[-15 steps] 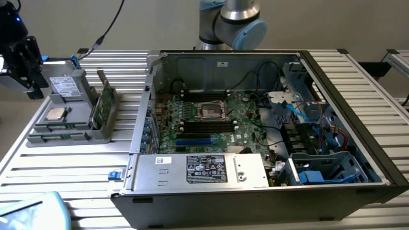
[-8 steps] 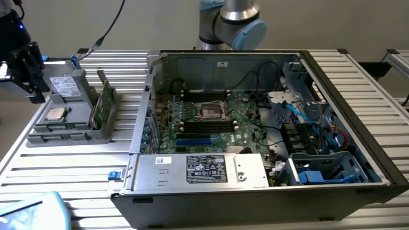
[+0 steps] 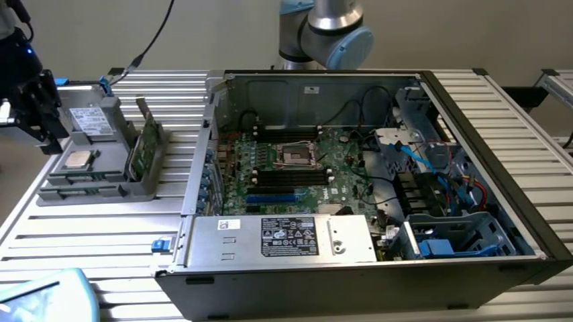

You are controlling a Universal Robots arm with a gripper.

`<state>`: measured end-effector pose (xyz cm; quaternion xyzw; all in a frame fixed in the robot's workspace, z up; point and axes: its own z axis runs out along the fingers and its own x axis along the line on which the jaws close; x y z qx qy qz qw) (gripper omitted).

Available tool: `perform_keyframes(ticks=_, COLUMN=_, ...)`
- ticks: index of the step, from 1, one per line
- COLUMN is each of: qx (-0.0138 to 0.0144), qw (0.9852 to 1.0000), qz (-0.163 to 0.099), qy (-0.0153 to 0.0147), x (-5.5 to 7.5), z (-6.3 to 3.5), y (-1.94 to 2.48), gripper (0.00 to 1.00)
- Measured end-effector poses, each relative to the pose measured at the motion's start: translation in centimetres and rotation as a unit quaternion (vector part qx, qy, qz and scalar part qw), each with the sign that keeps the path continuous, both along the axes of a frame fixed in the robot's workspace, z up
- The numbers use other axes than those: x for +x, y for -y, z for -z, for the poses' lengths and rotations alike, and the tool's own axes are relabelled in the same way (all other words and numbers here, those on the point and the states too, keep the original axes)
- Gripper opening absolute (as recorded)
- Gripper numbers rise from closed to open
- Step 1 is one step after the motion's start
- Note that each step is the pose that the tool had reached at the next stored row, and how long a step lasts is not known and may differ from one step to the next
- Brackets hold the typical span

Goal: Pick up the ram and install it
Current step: 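Pick up the ram and move it above insertion slot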

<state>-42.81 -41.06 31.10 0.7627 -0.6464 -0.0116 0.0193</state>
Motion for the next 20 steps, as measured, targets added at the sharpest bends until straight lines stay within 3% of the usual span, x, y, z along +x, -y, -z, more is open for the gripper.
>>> perform_keyframes(ticks=6, qx=0.0006, qw=1.0000, qz=0.000, qy=-0.0006, x=0.0, z=1.09, y=0.57, gripper=0.43)
perform_keyframes(ticks=20, qx=0.0013, qw=1.0000, qz=-0.001, qy=-0.0006, x=0.1, z=3.63, y=1.17, gripper=0.43)
